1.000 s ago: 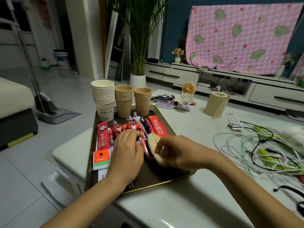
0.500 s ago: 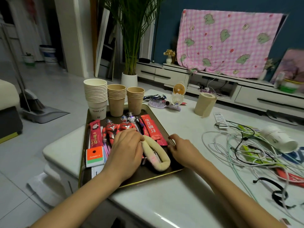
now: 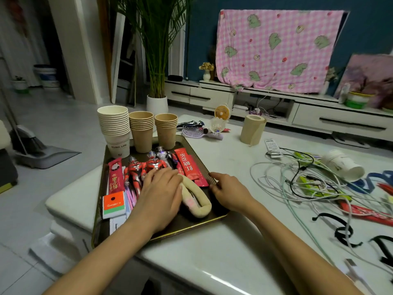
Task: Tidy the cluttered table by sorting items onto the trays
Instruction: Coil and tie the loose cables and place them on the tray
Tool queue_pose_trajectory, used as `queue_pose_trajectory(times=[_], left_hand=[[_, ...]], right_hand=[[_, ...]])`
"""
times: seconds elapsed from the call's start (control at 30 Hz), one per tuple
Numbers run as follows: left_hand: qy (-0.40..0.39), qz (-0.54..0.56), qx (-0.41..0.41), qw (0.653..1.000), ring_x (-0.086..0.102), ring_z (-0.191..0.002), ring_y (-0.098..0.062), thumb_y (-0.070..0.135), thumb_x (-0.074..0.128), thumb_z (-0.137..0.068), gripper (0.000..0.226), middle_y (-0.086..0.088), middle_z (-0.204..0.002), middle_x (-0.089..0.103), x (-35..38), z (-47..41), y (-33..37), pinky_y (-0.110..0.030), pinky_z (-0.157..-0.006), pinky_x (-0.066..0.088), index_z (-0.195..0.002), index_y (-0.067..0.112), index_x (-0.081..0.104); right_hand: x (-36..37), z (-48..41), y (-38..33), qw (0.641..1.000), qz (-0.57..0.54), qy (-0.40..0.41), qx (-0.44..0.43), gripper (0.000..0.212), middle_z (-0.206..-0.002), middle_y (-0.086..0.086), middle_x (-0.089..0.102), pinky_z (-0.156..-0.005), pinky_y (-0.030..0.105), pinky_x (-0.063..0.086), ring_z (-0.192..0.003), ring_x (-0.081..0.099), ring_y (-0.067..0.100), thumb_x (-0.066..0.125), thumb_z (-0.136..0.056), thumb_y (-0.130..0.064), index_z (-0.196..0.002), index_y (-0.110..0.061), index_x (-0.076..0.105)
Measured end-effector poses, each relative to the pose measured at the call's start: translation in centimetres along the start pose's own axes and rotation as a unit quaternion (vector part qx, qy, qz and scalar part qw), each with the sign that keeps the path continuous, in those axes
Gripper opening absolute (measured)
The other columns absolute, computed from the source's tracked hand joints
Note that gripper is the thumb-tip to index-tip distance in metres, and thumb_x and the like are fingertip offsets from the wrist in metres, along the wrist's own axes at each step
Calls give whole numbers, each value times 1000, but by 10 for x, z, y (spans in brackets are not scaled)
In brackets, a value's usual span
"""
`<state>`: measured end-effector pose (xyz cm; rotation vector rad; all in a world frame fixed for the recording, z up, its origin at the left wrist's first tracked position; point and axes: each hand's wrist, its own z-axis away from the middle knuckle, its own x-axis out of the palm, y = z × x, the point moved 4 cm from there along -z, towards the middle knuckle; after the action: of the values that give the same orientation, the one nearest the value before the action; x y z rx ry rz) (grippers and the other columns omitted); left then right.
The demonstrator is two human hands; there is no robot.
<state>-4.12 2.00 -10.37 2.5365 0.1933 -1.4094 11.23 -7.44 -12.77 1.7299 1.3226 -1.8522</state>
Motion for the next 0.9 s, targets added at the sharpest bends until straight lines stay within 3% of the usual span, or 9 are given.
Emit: queue_pose_trajectory(times=[0.13, 0.3, 0.47, 0.57, 0.63, 0.7, 0.8, 0.9], left_hand=[[-17, -11, 14, 1000, 62, -105, -32, 27, 31, -86, 47, -13, -108, 68, 7, -2, 2, -54, -94, 41, -100, 4, 69], [-40, 19, -15, 999, 46, -126, -26, 35, 24, -89, 56, -11, -130, 56, 15, -4, 5, -47, -110, 22, -120, 7, 61], [-36, 25, 49, 998, 57, -114, -32, 29, 32, -88, 49, -16, -118, 63, 22, -8, 49, -55, -100, 35, -109, 2, 67], [-38, 26, 81, 996, 61, -109, -32, 29, 32, -86, 48, -16, -113, 66, 23, -11, 76, -57, -95, 38, -102, 4, 69], [-46, 39, 96, 994, 60, -111, -31, 30, 32, -86, 47, -15, -115, 65, 27, -10, 93, -56, -96, 37, -102, 5, 69], [-64, 50, 107, 991, 57, -116, -29, 31, 34, -87, 46, -14, -119, 63, 33, -8, 107, -54, -100, 35, -105, 6, 68], [-80, 32, 126, 988, 54, -120, -29, 34, 34, -87, 46, -13, -125, 60, 38, -7, 118, -54, -101, 34, -108, 9, 67], [-79, 16, 142, 987, 63, -108, -28, 31, 33, -84, 44, -10, -111, 67, 37, -10, 121, -54, -88, 45, -97, 12, 71]], right_hand=[[-2, 5, 0, 1000, -17, -5, 6, 32, -108, 8, 66, -79, 36, 47, -103, 56, 30, 42, -93, -21, -123, -23, 53], [-7, 8, 7, 1000, -16, -15, 4, 31, -108, 10, 65, -80, 36, 47, -101, 57, 31, 43, -93, -20, -122, -20, 54], [-27, 22, 50, 999, -24, -31, 33, 37, -110, 9, 67, -74, 25, 41, -101, 60, 27, 48, -94, -20, -131, -24, 51], [-45, 28, 77, 997, -17, -39, 70, 40, -113, 10, 65, -79, 23, 39, -105, 59, 25, 52, -94, -22, -134, -21, 49], [-58, 34, 92, 995, -4, -41, 89, 35, -113, 8, 65, -74, 19, 39, -101, 59, 21, 56, -92, -24, -127, -18, 57], [-69, 38, 103, 994, -14, -22, 109, 26, -93, 6, 68, -60, 19, 37, -78, 59, 14, 62, -88, -30, -109, -16, 69], [-89, 43, 115, 979, -118, 76, 145, 19, -67, 4, 63, -47, 16, 38, -52, 51, 7, 64, -87, -27, -91, -10, 71], [-109, 53, 131, 965, -137, 148, 168, 10, -66, 3, 61, -57, 20, 41, -57, 52, 10, 62, -87, -15, -82, -8, 68]])
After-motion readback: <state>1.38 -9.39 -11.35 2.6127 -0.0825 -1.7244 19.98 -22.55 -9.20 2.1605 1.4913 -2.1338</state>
